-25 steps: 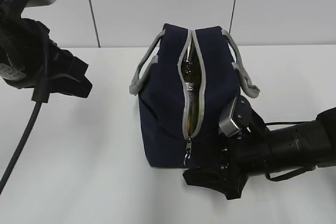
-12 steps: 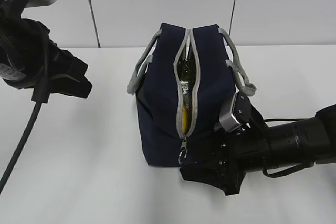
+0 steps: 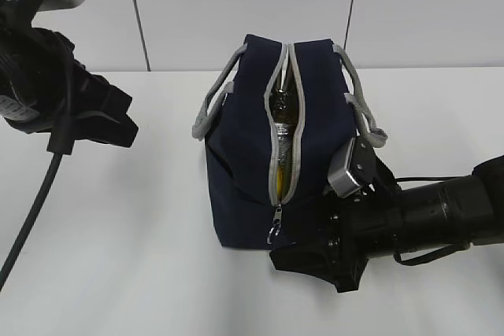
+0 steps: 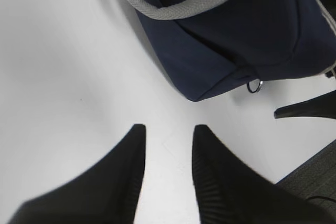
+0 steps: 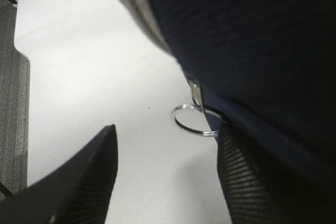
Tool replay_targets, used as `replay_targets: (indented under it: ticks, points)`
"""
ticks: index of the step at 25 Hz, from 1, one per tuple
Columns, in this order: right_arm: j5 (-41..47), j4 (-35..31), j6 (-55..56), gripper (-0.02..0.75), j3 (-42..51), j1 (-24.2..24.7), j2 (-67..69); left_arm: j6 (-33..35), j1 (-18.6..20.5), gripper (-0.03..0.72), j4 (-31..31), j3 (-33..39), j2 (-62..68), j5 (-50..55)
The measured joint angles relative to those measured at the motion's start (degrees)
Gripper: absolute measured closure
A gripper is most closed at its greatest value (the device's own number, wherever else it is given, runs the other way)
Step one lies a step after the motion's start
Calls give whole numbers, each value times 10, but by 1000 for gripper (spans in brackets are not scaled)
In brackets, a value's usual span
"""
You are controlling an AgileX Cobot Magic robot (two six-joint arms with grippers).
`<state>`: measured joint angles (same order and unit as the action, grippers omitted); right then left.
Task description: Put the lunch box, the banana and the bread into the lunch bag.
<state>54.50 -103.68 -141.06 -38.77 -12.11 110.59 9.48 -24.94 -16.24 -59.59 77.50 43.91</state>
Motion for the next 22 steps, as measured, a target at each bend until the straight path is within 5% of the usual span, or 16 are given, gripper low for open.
replay_targets:
  ticks: [22]
  points:
    - [28, -2, -1, 275, -7, 0, 40, 0, 0, 453, 0, 0, 0, 0]
